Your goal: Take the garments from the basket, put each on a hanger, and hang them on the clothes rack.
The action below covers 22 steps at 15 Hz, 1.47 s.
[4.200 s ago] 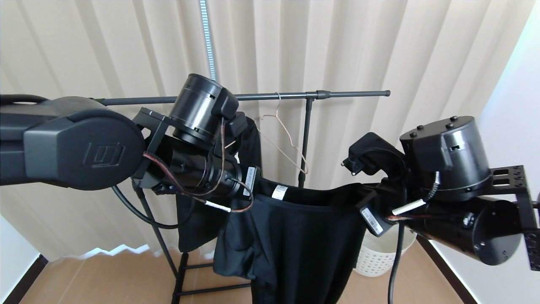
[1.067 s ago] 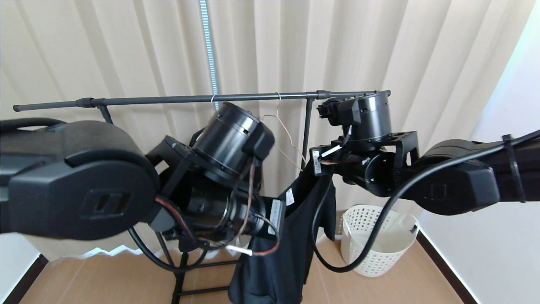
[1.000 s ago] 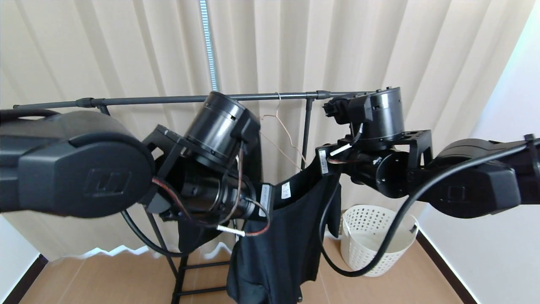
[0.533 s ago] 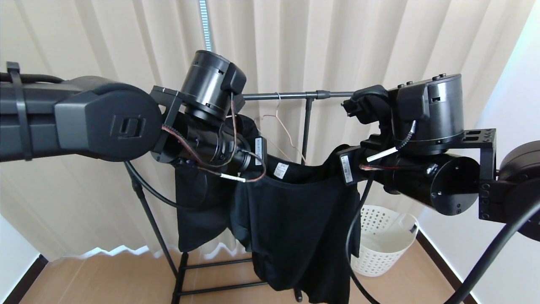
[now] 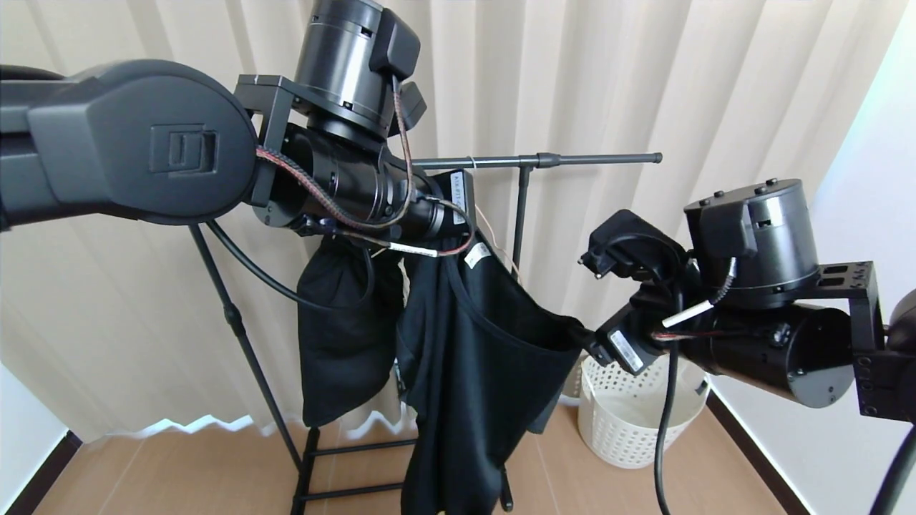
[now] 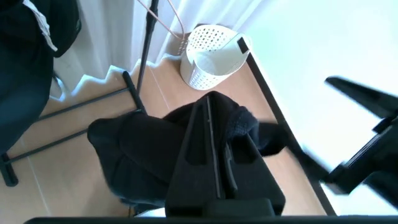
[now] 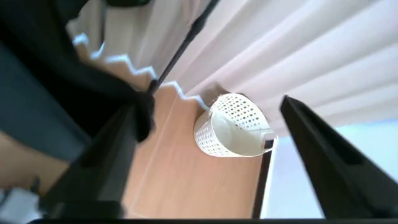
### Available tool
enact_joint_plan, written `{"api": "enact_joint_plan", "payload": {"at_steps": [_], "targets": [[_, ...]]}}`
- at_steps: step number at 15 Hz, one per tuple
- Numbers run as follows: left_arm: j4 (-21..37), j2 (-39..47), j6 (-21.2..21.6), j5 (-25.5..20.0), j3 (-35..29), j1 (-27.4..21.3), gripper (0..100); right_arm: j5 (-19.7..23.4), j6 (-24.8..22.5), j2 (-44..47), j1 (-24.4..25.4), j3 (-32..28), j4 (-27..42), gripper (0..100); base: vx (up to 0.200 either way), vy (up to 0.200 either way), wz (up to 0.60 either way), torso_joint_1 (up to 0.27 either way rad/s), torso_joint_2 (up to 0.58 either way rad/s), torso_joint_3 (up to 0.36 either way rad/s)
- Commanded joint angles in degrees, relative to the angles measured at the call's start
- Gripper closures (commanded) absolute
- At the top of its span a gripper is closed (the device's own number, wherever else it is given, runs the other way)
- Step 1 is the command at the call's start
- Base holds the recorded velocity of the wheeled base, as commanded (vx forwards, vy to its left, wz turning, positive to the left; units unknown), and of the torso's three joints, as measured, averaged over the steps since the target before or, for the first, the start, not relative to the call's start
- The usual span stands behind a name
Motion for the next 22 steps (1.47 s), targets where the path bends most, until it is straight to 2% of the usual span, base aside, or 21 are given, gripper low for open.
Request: {"api": "enact_joint_plan", "payload": {"at_steps": [1,2,4,5,7,10,11,14,15,18,22], "targets": [[0.0,0.0,0.0,0.1,-0.6,-0.1,100,4.9,-1.9,-3.1,-0.8,2.9,-0.1,0,0.0,0.0,0.0,0.0,0.0,0.0],[0.0,-0.1,0.0,0.1,-0.7,-0.2,100,14.4,-2.1,-4.0,-0.8,3.8,-0.3,0,0.0,0.0,0.0,0.0,0.0,0.0],[0.0,-0.7,-0.1,0.1,-0.7,-0.7,100,24.0,-2.1,-5.2,-1.4,4.8,-0.5,0,0.0,0.0,0.0,0.0,0.0,0.0],[0.1,-0.8,-0.1,0.1,-0.6,-0.8,100,27.6,-2.3,-5.2,-1.4,5.0,-1.4,0,0.0,0.0,0.0,0.0,0.0,0.0],[0.2,-1.3,0.0,0.3,-0.3,-1.3,100,29.8,-0.7,-4.3,-1.0,5.4,-6.1,0,0.0,0.0,0.0,0.0,0.0,0.0],[0.4,-1.6,0.0,0.3,-0.1,-2.1,100,28.7,12.3,-1.5,2.4,4.7,-15.0,0,0.0,0.0,0.0,0.0,0.0,0.0],[0.4,-1.7,0.0,0.3,0.2,-2.3,100,27.5,13.5,-0.4,2.6,4.6,-17.5,0,0.0,0.0,0.0,0.0,0.0,0.0],[0.4,-1.9,0.0,0.3,0.6,-3.1,100,20.5,14.6,3.7,2.9,2.4,-20.1,0,0.0,0.0,0.0,0.0,0.0,0.0],[0.4,-2.0,0.0,0.7,0.6,-3.2,100,17.0,15.0,5.2,2.9,1.2,-20.1,0,0.0,0.0,0.0,0.0,0.0,0.0],[0.4,-2.4,0.0,0.9,0.6,-3.6,100,13.8,14.1,6.5,2.2,1.0,-19.7,0,0.0,0.0,0.0,0.0,0.0,0.0],[0.4,-3.5,0.4,0.9,1.4,-3.6,100,10.4,9.2,8.6,-0.9,1.1,-19.6,0,0.0,0.0,0.0,0.0,0.0,0.0]]}}
